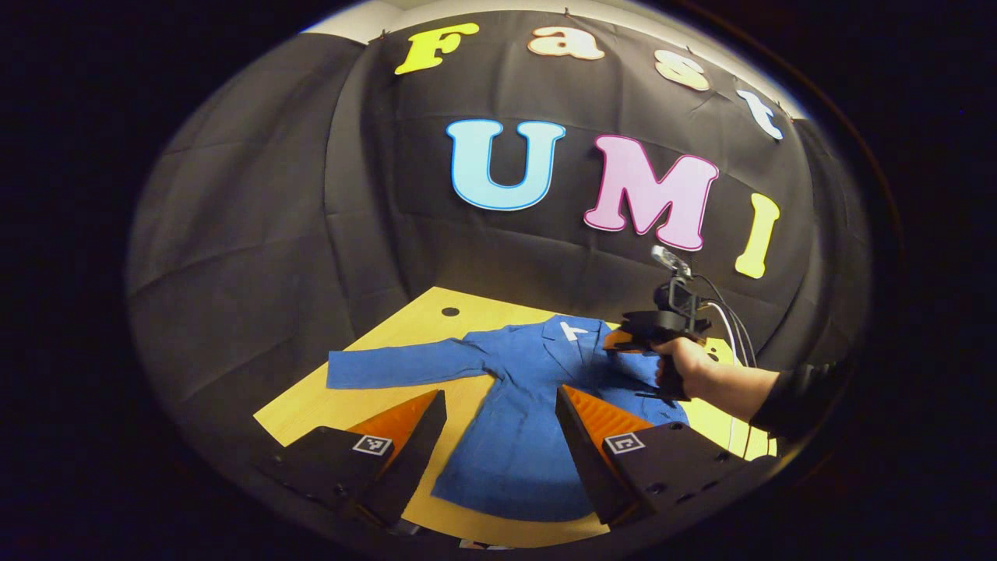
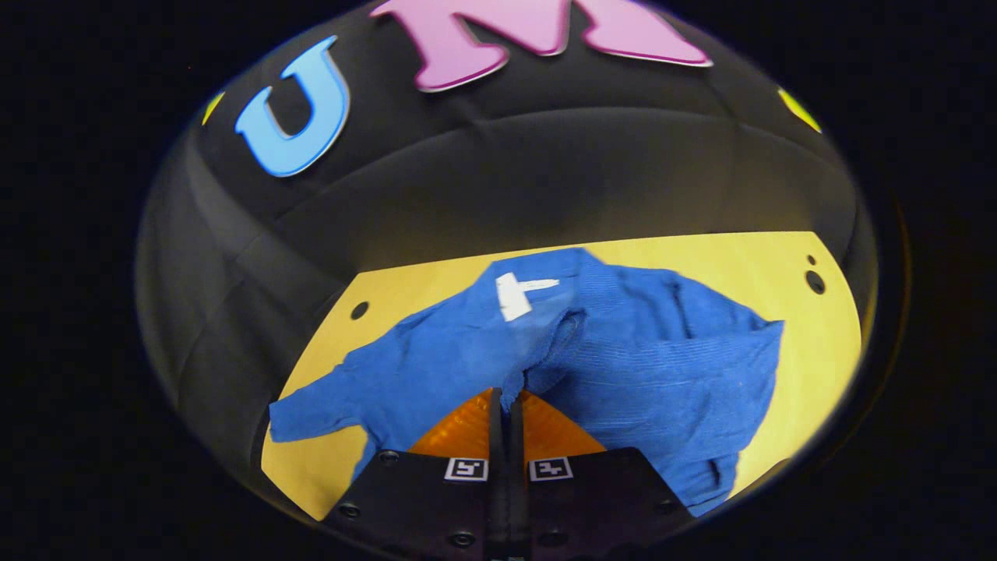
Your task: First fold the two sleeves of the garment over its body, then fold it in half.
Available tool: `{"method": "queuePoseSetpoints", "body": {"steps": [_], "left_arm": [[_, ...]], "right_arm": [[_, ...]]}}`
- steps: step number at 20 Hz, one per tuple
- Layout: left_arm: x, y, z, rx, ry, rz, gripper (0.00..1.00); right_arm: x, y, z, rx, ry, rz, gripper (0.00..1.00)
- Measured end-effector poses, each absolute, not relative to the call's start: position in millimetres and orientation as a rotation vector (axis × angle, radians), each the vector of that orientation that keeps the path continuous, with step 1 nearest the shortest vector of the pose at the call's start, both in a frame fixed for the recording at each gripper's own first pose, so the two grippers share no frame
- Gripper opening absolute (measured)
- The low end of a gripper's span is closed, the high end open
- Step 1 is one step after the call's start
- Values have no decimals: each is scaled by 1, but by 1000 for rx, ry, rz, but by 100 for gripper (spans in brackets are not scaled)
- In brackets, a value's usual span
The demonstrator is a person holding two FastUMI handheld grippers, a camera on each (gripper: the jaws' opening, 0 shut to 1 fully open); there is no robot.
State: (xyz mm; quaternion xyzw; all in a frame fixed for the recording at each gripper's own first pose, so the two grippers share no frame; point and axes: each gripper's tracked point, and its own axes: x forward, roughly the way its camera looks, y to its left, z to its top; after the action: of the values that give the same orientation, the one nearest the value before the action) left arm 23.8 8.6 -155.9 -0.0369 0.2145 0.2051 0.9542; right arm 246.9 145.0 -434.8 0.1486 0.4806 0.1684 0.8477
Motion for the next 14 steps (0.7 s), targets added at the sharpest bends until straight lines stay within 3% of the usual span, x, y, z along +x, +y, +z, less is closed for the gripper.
{"method": "queuePoseSetpoints", "body": {"steps": [5, 7, 8, 9, 12, 14], "left_arm": [[22, 36, -173, -73, 490, 458, 82], [21, 48, -166, -59, 476, 483, 84], [19, 55, -163, -54, 469, 497, 83], [15, 61, -159, -58, 466, 516, 83], [9, 76, -149, -100, 417, 560, 83], [3, 88, -157, -95, 415, 588, 83]], "right_arm": [[230, 250, -440, 340, 1031, 484, 5], [226, 266, -448, 325, 1027, 482, 4], [228, 270, -453, 331, 1028, 466, 10], [223, 274, -451, 352, 1034, 475, 6], [221, 258, -446, 287, 994, 481, 99], [226, 236, -429, 228, 910, 473, 98]]}}
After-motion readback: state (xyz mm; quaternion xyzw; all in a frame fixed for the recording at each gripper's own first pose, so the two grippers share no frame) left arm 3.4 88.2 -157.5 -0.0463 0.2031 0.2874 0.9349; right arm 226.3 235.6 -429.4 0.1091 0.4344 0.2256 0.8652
